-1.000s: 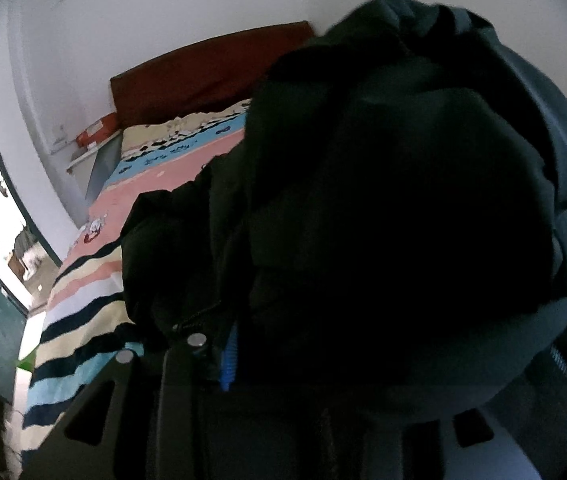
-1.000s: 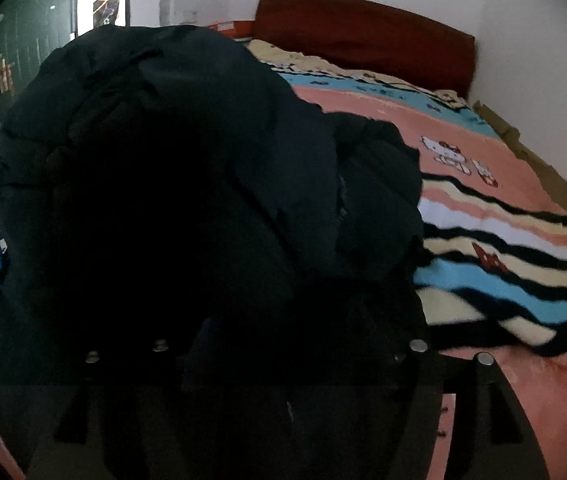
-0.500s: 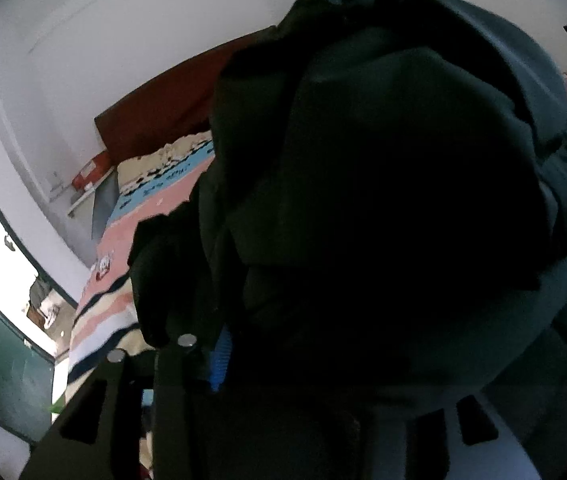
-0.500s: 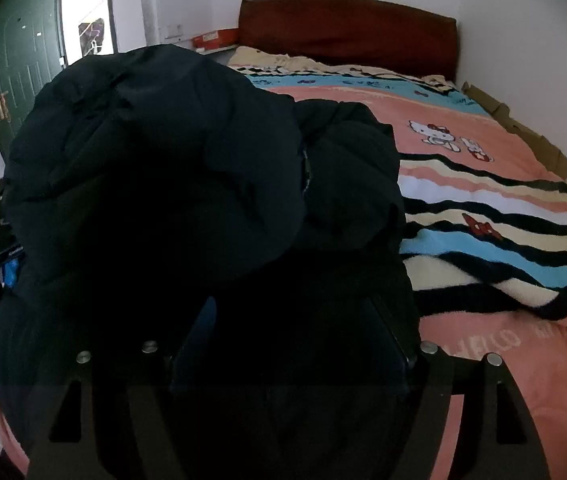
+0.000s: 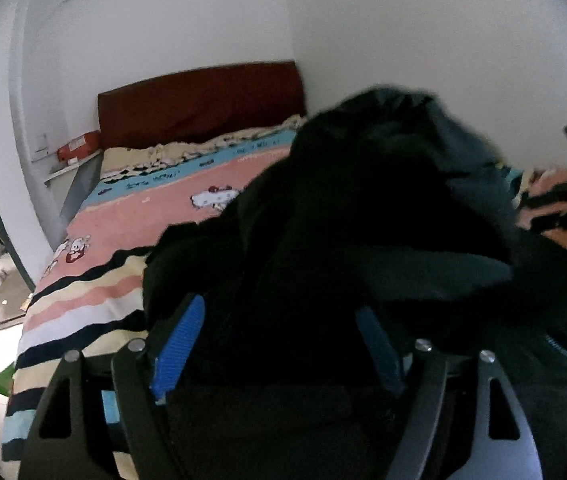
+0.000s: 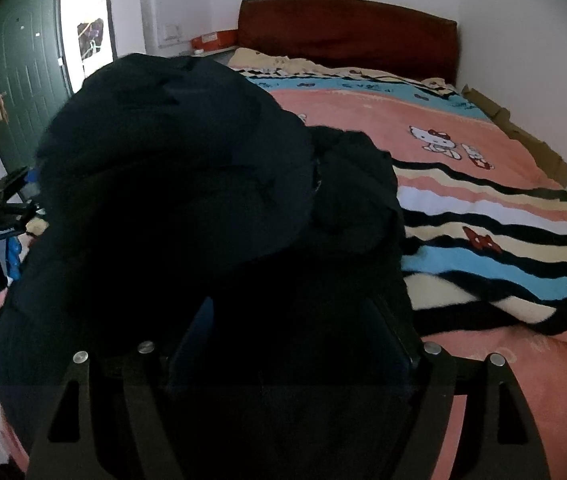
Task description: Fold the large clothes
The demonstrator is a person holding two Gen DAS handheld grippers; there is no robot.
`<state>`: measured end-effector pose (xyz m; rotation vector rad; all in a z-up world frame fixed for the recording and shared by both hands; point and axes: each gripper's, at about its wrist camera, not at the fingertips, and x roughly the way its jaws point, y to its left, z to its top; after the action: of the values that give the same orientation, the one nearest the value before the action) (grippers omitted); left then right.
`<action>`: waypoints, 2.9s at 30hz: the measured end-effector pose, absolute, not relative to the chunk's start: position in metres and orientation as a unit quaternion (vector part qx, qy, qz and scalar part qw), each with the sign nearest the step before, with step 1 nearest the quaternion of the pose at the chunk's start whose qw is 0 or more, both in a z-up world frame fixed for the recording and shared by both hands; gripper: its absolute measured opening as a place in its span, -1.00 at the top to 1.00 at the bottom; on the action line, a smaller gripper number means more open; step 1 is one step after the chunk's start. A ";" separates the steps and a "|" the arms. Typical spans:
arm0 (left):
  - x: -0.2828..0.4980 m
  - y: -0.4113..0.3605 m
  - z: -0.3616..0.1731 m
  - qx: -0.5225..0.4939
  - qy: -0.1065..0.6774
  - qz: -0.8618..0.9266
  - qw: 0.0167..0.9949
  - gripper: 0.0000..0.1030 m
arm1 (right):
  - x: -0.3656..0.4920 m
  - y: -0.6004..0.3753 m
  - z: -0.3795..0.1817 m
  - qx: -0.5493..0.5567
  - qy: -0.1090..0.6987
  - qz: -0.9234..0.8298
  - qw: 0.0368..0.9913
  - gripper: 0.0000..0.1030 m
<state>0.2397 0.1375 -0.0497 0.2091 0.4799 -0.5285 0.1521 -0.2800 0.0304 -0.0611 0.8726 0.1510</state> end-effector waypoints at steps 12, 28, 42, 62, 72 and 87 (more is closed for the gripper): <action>0.270 0.171 0.007 -0.010 0.253 -0.268 0.930 -0.49 | 0.195 -0.269 0.065 -0.023 0.396 0.116 0.911 -0.50; 0.403 0.036 0.029 -0.019 0.343 -0.270 0.899 -0.49 | 0.353 -0.235 0.095 0.015 0.384 0.147 0.912 -0.50; 0.282 0.050 -0.063 0.005 0.386 -0.273 0.881 -0.50 | 0.257 -0.213 0.011 -0.043 0.459 0.195 0.866 -0.50; 0.305 0.023 -0.101 0.026 0.430 -0.200 0.880 -0.58 | 0.252 -0.231 -0.033 -0.023 0.499 0.161 0.851 -0.51; 0.298 0.020 -0.079 0.033 0.424 -0.191 0.885 -0.59 | 0.250 -0.224 -0.019 -0.043 0.503 0.139 0.852 -0.50; 0.364 0.033 -0.063 0.042 0.398 -0.142 0.905 -0.60 | 0.309 -0.240 0.039 0.006 0.422 0.122 0.898 -0.50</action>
<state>0.3638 0.0333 -0.0629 0.0868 0.8231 -0.2928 0.3092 -0.2400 0.0386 0.0123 0.8743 0.2534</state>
